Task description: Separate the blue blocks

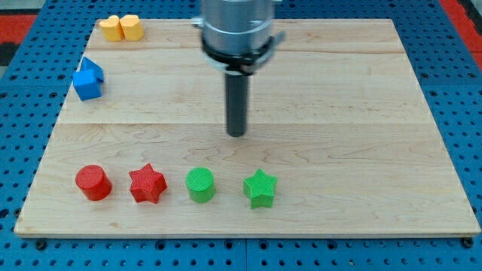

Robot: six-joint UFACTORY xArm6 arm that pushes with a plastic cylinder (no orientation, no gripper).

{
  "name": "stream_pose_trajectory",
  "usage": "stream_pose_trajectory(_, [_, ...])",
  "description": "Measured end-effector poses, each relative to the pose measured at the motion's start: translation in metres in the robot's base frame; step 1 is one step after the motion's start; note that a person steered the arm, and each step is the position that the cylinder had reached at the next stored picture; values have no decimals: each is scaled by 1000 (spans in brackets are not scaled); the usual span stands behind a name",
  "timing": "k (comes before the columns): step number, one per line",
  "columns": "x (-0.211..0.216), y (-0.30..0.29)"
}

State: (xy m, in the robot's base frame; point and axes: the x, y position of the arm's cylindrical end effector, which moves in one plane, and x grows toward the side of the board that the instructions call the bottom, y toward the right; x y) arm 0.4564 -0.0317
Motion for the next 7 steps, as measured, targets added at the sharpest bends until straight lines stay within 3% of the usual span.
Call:
stream_pose_trajectory(1, [-2,-52])
stream_pose_trajectory(2, [11,-74])
stream_pose_trajectory(3, [33,-133])
stream_pose_trajectory(4, [12,-232])
stream_pose_trajectory(5, [-11,-273])
stream_pose_trajectory(7, [-92,-262])
